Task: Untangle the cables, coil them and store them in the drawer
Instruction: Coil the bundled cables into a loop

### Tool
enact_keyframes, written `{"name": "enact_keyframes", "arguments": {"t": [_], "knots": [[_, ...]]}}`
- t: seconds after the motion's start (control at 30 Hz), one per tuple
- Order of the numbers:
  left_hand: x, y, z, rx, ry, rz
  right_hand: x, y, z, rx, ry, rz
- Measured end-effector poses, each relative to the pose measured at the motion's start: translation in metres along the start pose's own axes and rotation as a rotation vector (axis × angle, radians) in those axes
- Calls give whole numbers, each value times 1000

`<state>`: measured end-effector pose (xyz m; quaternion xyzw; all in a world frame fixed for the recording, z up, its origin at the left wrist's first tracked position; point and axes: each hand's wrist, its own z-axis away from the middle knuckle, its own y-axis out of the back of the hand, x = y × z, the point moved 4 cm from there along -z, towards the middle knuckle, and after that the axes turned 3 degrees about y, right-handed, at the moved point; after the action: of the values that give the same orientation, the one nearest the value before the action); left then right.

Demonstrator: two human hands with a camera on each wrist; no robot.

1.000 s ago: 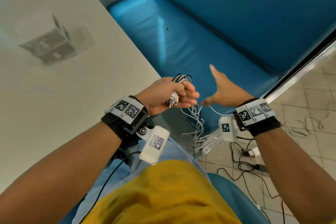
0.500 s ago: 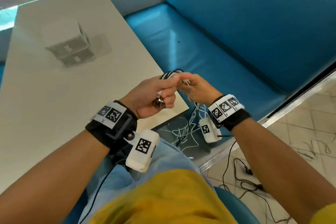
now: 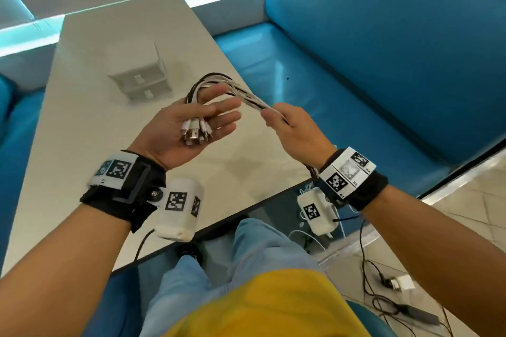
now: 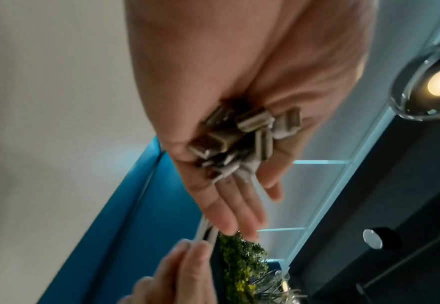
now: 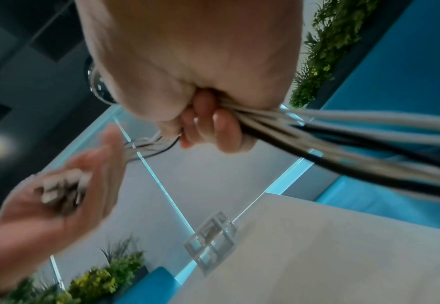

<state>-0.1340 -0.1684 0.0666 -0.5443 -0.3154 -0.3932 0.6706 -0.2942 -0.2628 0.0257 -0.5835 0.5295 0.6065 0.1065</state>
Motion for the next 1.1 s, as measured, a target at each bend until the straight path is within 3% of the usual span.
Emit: {"name": "enact_keyframes", "arguments": {"t": [0.27,0.57,0.83,1.1], "knots": [[-12,11,11,249,82,-442,-26,-10,-1,13,-29,9],[-21,-7,1,261,68,-281,-43,-28,3,-73,43,57],[-29,-16,-11,237,75,-415,-40,-36,12,-177,75,209],[-25,-6,-9,309,38,-282,-50,-12,14,-391,30,111]]}}
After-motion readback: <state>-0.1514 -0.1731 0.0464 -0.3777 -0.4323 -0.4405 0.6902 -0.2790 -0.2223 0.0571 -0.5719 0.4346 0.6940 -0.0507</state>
